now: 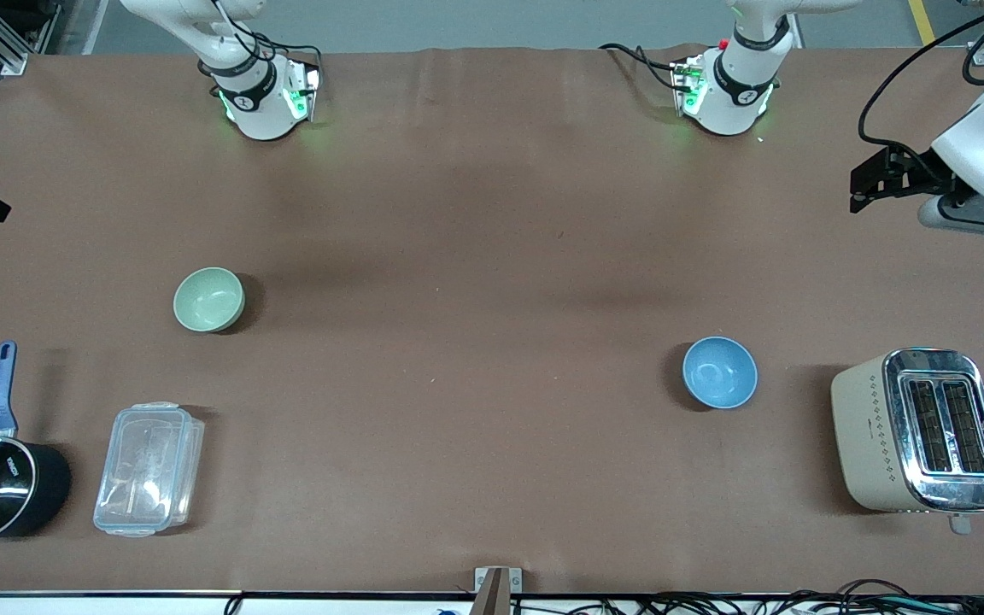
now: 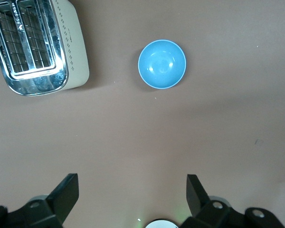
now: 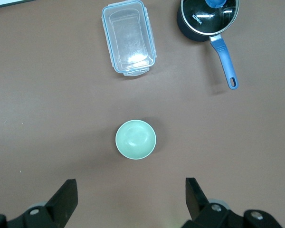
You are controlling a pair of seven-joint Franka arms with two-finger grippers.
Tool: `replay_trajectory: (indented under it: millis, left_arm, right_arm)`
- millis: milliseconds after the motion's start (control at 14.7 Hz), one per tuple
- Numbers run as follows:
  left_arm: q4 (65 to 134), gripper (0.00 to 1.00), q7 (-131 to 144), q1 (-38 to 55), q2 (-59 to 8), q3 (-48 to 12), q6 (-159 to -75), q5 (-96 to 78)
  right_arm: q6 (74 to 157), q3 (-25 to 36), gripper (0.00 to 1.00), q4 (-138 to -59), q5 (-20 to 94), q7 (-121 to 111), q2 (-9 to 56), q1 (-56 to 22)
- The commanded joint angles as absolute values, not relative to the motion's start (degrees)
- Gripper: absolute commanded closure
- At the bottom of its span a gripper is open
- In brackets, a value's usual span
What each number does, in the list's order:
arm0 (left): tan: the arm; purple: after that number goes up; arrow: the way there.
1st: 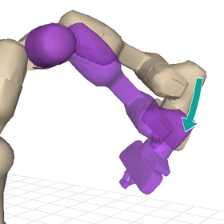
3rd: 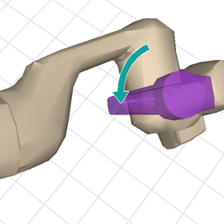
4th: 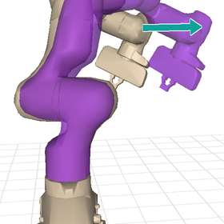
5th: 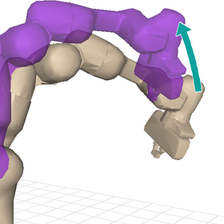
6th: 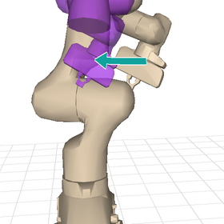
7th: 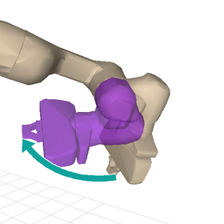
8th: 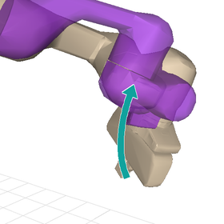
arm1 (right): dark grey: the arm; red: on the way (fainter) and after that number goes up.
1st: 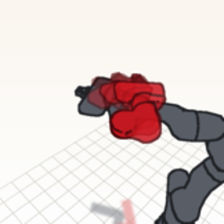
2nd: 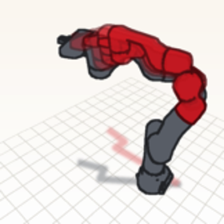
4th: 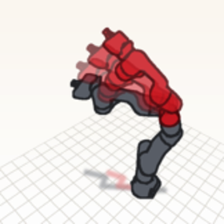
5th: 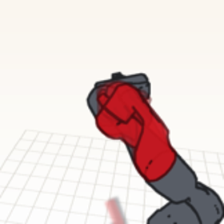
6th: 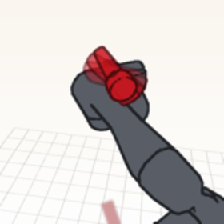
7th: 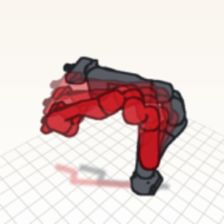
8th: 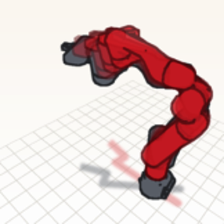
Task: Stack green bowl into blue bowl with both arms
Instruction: 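Move the left gripper down toward the light blue bowl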
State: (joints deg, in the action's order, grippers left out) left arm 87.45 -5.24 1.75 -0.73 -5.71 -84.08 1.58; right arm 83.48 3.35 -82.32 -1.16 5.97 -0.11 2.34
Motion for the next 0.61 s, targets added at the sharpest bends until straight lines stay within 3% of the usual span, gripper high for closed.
replay_trajectory:
  millis: [0,205,545]
  left_arm:
    - [86.4,0.0,-5.18,1.59,-0.97,-5.71,-83.85,1.23]
    - [86.13,0.0,-5.45,1.49,-2.1,-5.54,-83.93,1.23]
    - [83.5,0.0,-4.83,1.84,-9.92,-5.54,-86.73,1.49]
  right_arm:
    - [83.32,3.34,0.0,-81.56,-0.44,5.63,0.18,2.46]
    - [83.23,3.34,0.0,-81.56,-0.44,5.62,0.18,2.46]
    - [83.23,3.34,0.0,-81.56,-0.44,5.63,0.18,2.46]
